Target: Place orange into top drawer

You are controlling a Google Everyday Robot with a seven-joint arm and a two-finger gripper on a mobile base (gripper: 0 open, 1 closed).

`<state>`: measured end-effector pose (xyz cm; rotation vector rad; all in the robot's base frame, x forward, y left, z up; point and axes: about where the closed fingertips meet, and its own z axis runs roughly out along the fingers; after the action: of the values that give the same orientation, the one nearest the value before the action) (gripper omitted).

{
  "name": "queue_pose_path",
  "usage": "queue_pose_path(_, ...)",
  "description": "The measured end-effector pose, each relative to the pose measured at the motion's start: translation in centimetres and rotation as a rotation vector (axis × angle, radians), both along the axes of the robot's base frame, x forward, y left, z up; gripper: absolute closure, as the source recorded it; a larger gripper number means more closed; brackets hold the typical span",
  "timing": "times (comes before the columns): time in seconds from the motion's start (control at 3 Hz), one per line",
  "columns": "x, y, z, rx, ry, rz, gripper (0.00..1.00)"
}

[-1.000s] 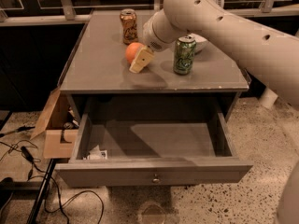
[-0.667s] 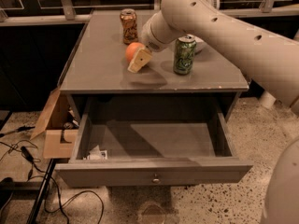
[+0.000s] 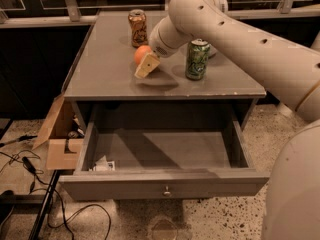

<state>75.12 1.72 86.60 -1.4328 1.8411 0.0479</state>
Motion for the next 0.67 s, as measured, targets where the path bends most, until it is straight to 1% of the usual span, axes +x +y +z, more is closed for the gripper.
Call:
queue_pose_path(0.33,0.38,0.25,-0.72,0.006,0.018,-0.007,0.15)
queue_pose_path(0.67,0.38,0.25,-0.73,0.006,0.018,-0.007,0.34)
